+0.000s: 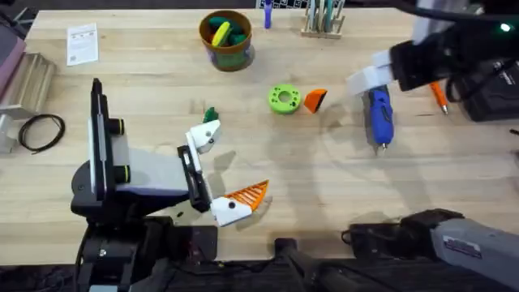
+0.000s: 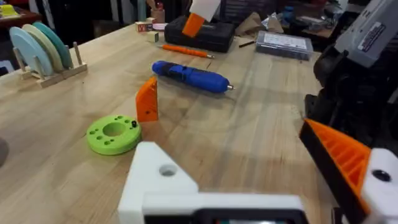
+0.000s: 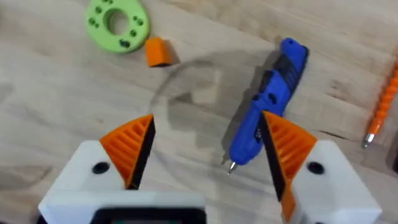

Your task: Pick up the gripper from the table and insert it into the empty holder that is missing its gripper. Then pick up a screw, insert it into the mounting hole, and use the screwdriver to tighten it. Finally, clean up the table by picking up the vegetable and placing it into the bucket.

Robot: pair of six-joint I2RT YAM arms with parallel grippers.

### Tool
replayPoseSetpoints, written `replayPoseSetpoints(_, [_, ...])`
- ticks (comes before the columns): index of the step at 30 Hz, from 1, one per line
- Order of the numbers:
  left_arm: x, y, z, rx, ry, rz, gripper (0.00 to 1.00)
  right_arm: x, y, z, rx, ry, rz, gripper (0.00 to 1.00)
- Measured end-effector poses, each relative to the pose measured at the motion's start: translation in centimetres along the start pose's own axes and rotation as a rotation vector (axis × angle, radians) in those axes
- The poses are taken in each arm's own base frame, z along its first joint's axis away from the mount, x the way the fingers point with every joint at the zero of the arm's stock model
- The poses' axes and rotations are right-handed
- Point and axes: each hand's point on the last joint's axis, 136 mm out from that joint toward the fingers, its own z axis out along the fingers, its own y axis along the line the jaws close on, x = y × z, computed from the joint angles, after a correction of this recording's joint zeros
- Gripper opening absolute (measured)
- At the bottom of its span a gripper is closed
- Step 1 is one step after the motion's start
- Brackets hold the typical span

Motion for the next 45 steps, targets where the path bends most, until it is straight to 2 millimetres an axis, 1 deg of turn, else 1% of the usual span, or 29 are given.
replayPoseSetpoints(5, [0.0,0.0,0.0,0.0,0.0,0.0,0.985,-1.2,2.3,0.4,-0.042,0.069,-0.116,0.992])
replayPoseSetpoints(9, [0.0,0.0,0.0,0.0,0.0,0.0,0.985,-2.4,3.8,1.4,-0.065,0.103,-0.179,0.991])
replayPoseSetpoints(12, [0.0,0.0,0.0,0.0,0.0,0.0,0.985,-2.9,4.5,2.6,-0.078,0.135,-0.203,0.99])
replayPoseSetpoints(19, [0.0,0.0,0.0,0.0,0.0,0.0,0.986,-2.8,5.7,6.5,-0.097,0.222,-0.231,0.985])
replayPoseSetpoints(24, [0.0,0.0,0.0,0.0,0.0,0.0,0.986,-2.4,6.3,8.3,-0.121,0.263,-0.233,0.985])
replayPoseSetpoints(34, [0.0,0.0,0.0,0.0,0.0,0.0,0.986,-1.2,6.7,11.4,-0.136,0.352,-0.232,0.985])
replayPoseSetpoints(37, [0.0,0.0,0.0,0.0,0.0,0.0,0.985,-1.2,6.7,12.1,-0.136,0.358,-0.232,0.985])
replayPoseSetpoints(41, [0.0,0.0,0.0,0.0,0.0,0.0,0.985,-1.4,6.7,12.2,-0.136,0.346,-0.233,0.985])
replayPoseSetpoints(42, [0.0,0.0,0.0,0.0,0.0,0.0,0.985,-1.4,6.7,12.2,-0.136,0.347,-0.233,0.975])
replayPoseSetpoints(45, [0.0,0.0,0.0,0.0,0.0,0.0,0.985,-1.4,6.8,12.2,-0.137,0.347,-0.236,0.853])
